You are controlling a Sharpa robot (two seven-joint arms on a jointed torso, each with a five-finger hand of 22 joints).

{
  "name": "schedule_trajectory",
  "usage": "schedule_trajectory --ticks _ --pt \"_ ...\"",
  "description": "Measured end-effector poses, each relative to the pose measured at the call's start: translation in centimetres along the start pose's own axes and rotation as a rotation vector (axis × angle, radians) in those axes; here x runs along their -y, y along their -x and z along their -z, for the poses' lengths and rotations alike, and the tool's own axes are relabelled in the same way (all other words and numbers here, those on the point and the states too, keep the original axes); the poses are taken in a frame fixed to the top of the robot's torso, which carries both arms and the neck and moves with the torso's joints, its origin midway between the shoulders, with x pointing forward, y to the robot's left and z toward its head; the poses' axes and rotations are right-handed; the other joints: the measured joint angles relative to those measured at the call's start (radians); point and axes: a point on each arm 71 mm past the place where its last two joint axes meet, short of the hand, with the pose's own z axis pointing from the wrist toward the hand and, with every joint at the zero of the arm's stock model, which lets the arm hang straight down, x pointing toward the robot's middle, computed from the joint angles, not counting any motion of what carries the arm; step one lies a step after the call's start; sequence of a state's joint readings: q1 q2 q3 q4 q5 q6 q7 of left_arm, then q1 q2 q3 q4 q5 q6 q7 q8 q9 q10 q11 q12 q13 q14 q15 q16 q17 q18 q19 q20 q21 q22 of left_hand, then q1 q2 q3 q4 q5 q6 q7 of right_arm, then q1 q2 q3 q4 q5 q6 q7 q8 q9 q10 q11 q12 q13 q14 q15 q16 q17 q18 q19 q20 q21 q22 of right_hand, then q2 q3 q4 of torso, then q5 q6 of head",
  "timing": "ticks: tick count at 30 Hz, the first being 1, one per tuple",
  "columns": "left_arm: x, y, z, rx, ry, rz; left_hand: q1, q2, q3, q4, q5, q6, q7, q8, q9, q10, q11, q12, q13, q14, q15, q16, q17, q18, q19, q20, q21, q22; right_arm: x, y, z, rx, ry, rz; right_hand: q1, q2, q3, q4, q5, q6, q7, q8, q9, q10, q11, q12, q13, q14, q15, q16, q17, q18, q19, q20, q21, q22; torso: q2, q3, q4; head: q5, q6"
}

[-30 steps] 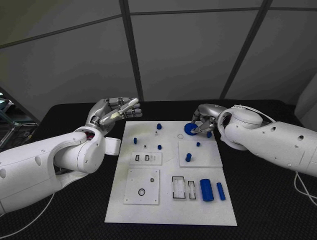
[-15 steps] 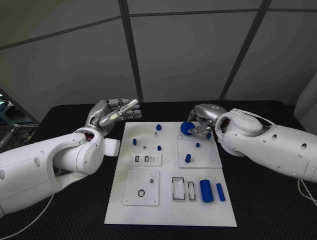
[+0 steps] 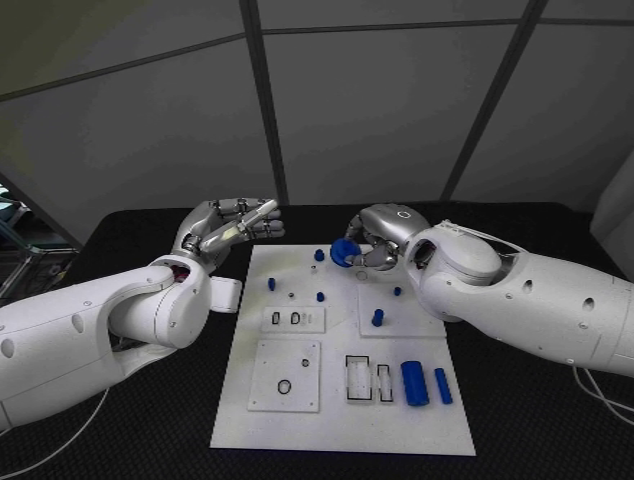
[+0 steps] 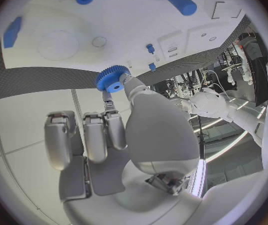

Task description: Assemble the parts on the task board

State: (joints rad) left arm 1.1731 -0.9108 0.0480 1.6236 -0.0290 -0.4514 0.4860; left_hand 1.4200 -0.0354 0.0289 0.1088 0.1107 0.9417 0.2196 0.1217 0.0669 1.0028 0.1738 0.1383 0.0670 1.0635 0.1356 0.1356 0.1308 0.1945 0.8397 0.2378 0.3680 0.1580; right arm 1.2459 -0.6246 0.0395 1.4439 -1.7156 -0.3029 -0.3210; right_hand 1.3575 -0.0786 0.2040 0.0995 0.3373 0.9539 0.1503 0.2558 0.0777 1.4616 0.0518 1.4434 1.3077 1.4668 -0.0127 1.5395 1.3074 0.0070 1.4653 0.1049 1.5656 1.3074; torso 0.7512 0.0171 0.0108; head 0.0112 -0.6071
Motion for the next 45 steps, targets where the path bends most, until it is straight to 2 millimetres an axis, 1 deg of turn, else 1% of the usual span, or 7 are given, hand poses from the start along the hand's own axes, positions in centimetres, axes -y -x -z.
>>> schedule_trajectory --ticks 10,14,22,40,41,44,45 --pt "0.0 0.0 -0.1 -0.001 0.002 0.001 0.0 0.0 0.0 0.0 0.0 0.0 0.0 0.0 0.0 0.0 0.0 0.0 0.0 0.0 0.0 0.0 0.0 0.0 0.0 0.0 0.0 0.0 -2.5 -0.7 -1.8 0.017 0.03 0.022 0.0 0.0 0.003 0.003 0.0 0.0 0.0 -0.005 0.0 0.0 0.0 0.0 0.0 0.0 0.0 0.0 0.0 0.0 0.0 0.0 0.0 0.0 0.002 -0.0005 0.0018 0.002 -0.004" --pt "-0.1 -0.1 -0.1 -0.002 0.002 0.001 0.0 0.0 0.0 0.0 0.0 0.0 0.0 0.0 0.0 0.0 0.0 0.0 0.0 0.0 0.0 0.0 0.0 0.0 0.0 0.0 0.0 0.0 -3.2 -1.6 -2.2 0.001 0.04 0.035 0.0 0.0 0.003 0.003 0.0 0.0 0.0 -0.008 0.0 0.0 0.0 0.0 0.0 0.0 0.0 0.0 0.0 0.0 0.0 0.0 0.0 0.0 0.002 -0.0003 0.0017 0.004 -0.006" --pt "-0.1 -0.2 -0.1 -0.005 0.002 0.003 0.004 0.004 0.0 0.0 0.0 0.0 0.0 0.0 0.0 0.0 0.0 0.0 0.0 0.0 0.0 -0.004 0.0 0.0 0.0 0.0 0.0 0.0 -3.7 -2.7 -2.8 -0.02 0.046 0.056 -0.004 0.004 0.005 0.006 -0.001 0.0 -0.001 -0.012 0.0 0.0 0.0 0.0 0.0 0.0 0.0 0.0 0.0 0.0 0.0 0.0 0.0 0.0 0.002 0.0 0.0014 0.007 -0.01" --pt "-0.1 -0.3 -0.2 -0.007 0.003 0.004 0.004 0.004 0.0 0.0 0.0 0.0 0.0 0.0 0.0 0.0 0.0 0.0 0.0 0.0 0.0 -0.004 0.0 0.0 0.0 0.0 0.0 0.0 -4.5 -3.6 -3.5 -0.052 0.064 0.073 -0.012 -0.004 0.012 0.007 -0.001 -0.001 -0.001 -0.009 -0.004 0.0 0.0 0.0 0.0 0.0 0.0 0.0 0.001 0.0 0.0 0.0 0.0 0.0 0.002 0.001 -0.0002 0.014 -0.014" --pt "-0.1 -0.3 -0.2 -0.007 0.003 0.004 0.004 0.004 0.0 0.0 0.0 0.0 0.0 0.0 0.0 0.0 0.0 0.0 0.0 0.0 0.0 -0.004 0.0 0.0 0.0 0.0 0.0 0.0 -4.5 -3.6 -3.5 -0.055 0.066 0.074 -0.017 -0.009 0.012 0.007 -0.001 -0.001 -0.001 -0.009 -0.004 0.0 0.0 0.0 0.0 0.0 0.0 0.0 0.001 0.0 0.0 0.0 0.0 0.0 0.001 0.001 -0.0004 0.015 -0.014" --pt "-0.1 -0.3 -0.2 -0.007 0.003 0.004 0.004 0.004 0.0 0.0 0.0 0.0 0.0 0.0 0.0 0.0 0.0 0.0 0.0 0.0 0.0 -0.004 0.0 0.0 0.0 0.0 0.0 0.0 -4.6 -3.7 -3.5 -0.062 0.068 0.076 -0.022 -0.006 0.012 0.007 -0.001 0.003 -0.004 -0.02 -0.004 0.0 0.0 0.0 0.0 0.0 0.0 0.0 0.0 0.0 0.0 0.0 0.0 0.0 0.001 0.0011 -0.0005 0.015 -0.016" --pt "-0.1 -0.3 -0.2 -0.007 0.003 0.004 0.004 0.004 0.0 0.0 0.0 0.0 0.0 0.0 0.0 0.0 0.0 0.0 0.0 0.0 0.0 -0.004 0.0 0.0 0.0 0.0 0.0 0.0 -4.5 -3.8 -3.6 -0.065 0.068 0.077 -0.028 -0.009 0.014 0.009 -0.001 0.003 -0.005 -0.02 -0.004 0.0 0.0 0.0 0.0 0.0 0.0 0.0 0.0 0.0 0.0 0.0 0.0 0.0 0.001 0.0012 -0.0005 0.015 -0.016"
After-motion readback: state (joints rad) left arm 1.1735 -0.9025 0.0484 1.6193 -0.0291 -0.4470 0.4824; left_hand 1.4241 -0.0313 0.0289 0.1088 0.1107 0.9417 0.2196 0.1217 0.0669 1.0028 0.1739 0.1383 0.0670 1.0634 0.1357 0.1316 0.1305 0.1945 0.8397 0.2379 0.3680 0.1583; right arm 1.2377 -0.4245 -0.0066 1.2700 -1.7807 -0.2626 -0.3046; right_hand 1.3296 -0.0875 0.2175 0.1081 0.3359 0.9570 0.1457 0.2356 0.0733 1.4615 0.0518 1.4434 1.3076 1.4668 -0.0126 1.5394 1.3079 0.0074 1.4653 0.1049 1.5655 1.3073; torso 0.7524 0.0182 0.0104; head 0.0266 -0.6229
